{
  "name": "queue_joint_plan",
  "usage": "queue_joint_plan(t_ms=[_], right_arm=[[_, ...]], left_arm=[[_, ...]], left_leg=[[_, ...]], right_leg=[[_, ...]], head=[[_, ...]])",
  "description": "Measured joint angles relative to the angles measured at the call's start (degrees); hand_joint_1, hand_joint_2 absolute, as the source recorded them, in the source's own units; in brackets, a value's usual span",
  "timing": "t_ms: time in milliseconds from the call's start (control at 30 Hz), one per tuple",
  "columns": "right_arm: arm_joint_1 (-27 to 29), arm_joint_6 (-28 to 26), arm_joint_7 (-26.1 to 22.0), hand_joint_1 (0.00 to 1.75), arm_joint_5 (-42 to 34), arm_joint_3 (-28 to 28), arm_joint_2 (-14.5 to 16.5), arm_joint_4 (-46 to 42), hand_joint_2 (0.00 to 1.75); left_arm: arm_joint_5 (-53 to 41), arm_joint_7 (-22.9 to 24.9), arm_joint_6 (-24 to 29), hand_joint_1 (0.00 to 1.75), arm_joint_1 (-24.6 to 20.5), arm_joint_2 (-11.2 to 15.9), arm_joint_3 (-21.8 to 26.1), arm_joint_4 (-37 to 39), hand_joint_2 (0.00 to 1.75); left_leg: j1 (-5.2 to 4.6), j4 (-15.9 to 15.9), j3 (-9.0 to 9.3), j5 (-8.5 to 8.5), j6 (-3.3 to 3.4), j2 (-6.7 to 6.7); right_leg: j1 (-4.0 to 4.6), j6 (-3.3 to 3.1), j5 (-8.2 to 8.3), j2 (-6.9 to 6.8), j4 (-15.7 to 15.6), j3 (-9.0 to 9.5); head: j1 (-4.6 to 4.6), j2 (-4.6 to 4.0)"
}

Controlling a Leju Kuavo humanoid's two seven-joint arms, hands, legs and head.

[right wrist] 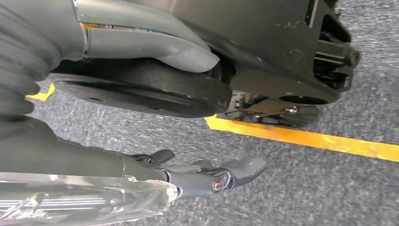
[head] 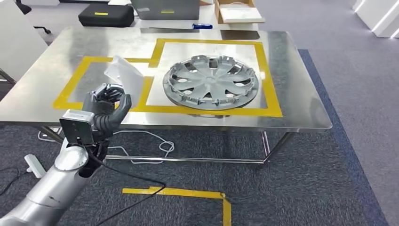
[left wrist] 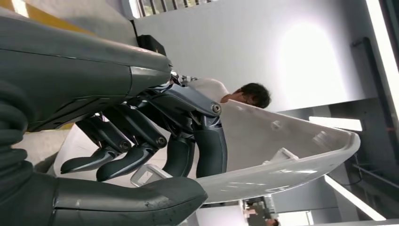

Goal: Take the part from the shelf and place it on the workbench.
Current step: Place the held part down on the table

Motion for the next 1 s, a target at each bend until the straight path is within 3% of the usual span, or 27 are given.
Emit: queue_joint_plan(t_ms=[67,100,133,233,300,433,500,567,633,667,767,800,833,933,1000], right_arm=[[-0.3,-0.1,0.0,0.0,0.0,0.0,0.0,0.0,1.75],[-0.5,-0.1,0.0,0.0,0.0,0.0,0.0,0.0,1.75],[-0.6,-0.1,0.1,0.0,0.0,0.0,0.0,0.0,1.75],[-0.4,-0.2,0.4,0.0,0.0,0.0,0.0,0.0,1.75],[-0.1,-0.2,0.6,0.0,0.0,0.0,0.0,0.1,1.75],[0.0,-0.3,0.6,0.0,0.0,0.0,0.0,0.1,1.75],[0.1,-0.3,0.7,0.0,0.0,0.0,0.0,0.1,1.75],[0.2,-0.3,0.7,0.0,0.1,0.0,0.0,0.1,1.75],[0.3,-0.3,0.8,0.0,0.1,0.0,0.0,0.1,1.75],[0.4,-0.3,0.8,0.0,0.1,0.0,0.0,0.1,1.75],[0.6,-0.3,0.8,0.0,0.0,0.0,0.0,0.3,1.75],[0.6,-0.3,0.8,0.0,0.0,0.0,0.0,0.3,1.75],[0.6,-0.3,0.8,0.0,0.0,0.0,0.0,0.3,1.75],[0.4,-0.4,0.9,0.0,-0.3,0.0,-0.1,0.3,1.75],[0.3,-0.6,0.9,0.0,-0.6,0.0,-0.1,0.3,1.75]], left_arm=[[0.0,0.0,0.1,1.75,0.1,0.0,0.0,0.0,1.75],[-0.1,0.0,0.1,1.75,0.3,0.0,0.0,0.0,1.75],[-0.1,0.0,0.1,1.75,0.3,0.0,0.0,0.0,1.75],[-0.1,0.0,0.1,1.75,0.3,0.0,0.0,0.0,1.75],[-0.1,0.0,0.1,1.75,0.3,0.0,0.0,0.0,1.75],[-0.3,0.0,0.2,1.75,0.2,0.0,0.0,0.0,1.75],[-0.3,0.0,0.2,1.75,0.1,0.0,0.1,0.0,1.75],[-0.3,0.0,0.2,1.75,0.1,0.0,0.1,0.0,1.75],[-0.3,0.0,0.2,1.75,0.3,0.0,0.1,0.0,1.75],[-0.3,0.0,0.2,1.75,0.3,0.1,0.1,0.0,1.75],[-0.3,0.0,0.3,1.75,0.3,0.2,0.1,0.1,1.75],[-0.4,0.1,0.4,1.75,0.3,0.2,0.1,0.1,1.75],[-0.3,0.2,0.6,1.75,0.3,0.1,0.1,0.1,1.75],[-0.1,1.1,2.4,1.75,0.2,-0.5,0.1,0.0,1.75],[-0.3,1.9,4.3,1.75,0.1,-1.2,0.2,-0.1,1.75]], left_leg=[[-0.09,0.1,0.22,-0.3,0.16,-0.02],[-0.13,0.1,0.44,-0.52,0.17,-0.04],[-0.16,0.1,0.79,-0.81,0.12,-0.09],[-0.18,0.0,2.32,-1.93,-0.28,-0.29],[-0.18,-0.1,2.66,-2.51,-0.88,-0.34],[-0.14,2.1,2.59,-2.49,-2.1,-0.23],[-0.03,7.4,-0.25,-3.19,-2.56,-0.07],[0.09,13.3,-4.64,-5.51,-3.02,-0.04],[0.13,14.7,-7.42,-6.92,-3.16,-0.03],[0.11,13.2,-7.76,-6.01,-3.04,-0.03],[-0.2,4.7,-7.13,2.47,-2.08,0.08],[-0.38,3.0,-7.01,4.46,-1.72,0.1],[-0.58,2.4,-7.02,5.26,-1.39,0.08],[-0.54,1.9,-6.19,4.36,-0.46,-0.1],[-0.21,1.2,-5.31,3.94,0.04,-0.12]], right_leg=[[-0.03,0.31,-2.49,0.01,6.8,-4.21],[-0.02,0.33,-2.53,0.02,8.4,-5.53],[-0.01,0.24,-1.43,0.02,8.0,-5.82],[0.09,-0.35,4.89,0.06,-1.8,-2.22],[0.39,-0.98,5.3,0.02,-6.3,-0.35],[0.27,-2.51,4.26,0.02,-7.7,1.67],[0.04,-2.95,3.62,0.01,-8.0,3.09],[0.01,-3.13,2.53,0.05,-8.0,4.36],[0.01,-3.1,1.18,0.2,-8.0,6.01],[0.02,-3.0,0.45,0.28,-8.0,7.03],[0.14,-2.25,-1.91,0.37,-7.9,9.92],[0.17,-1.88,-2.56,0.35,-7.8,10.21],[0.16,-1.52,-3.01,0.34,-7.9,10.3],[-0.01,-0.51,-4.19,0.17,-8.6,10.79],[-0.01,-0.05,-5.54,0.15,-6.5,9.95]], head=[[0.14,0.0],[0.14,0.0],[0.18,0.0],[0.14,0.0],[0.14,0.0],[-0.2,0.0],[-0.52,0.0],[-0.71,0.0],[-0.7,0.0],[-0.72,0.0],[-0.74,0.0],[-0.71,0.0],[-0.69,0.0],[-0.64,0.0],[-0.42,0.0]])
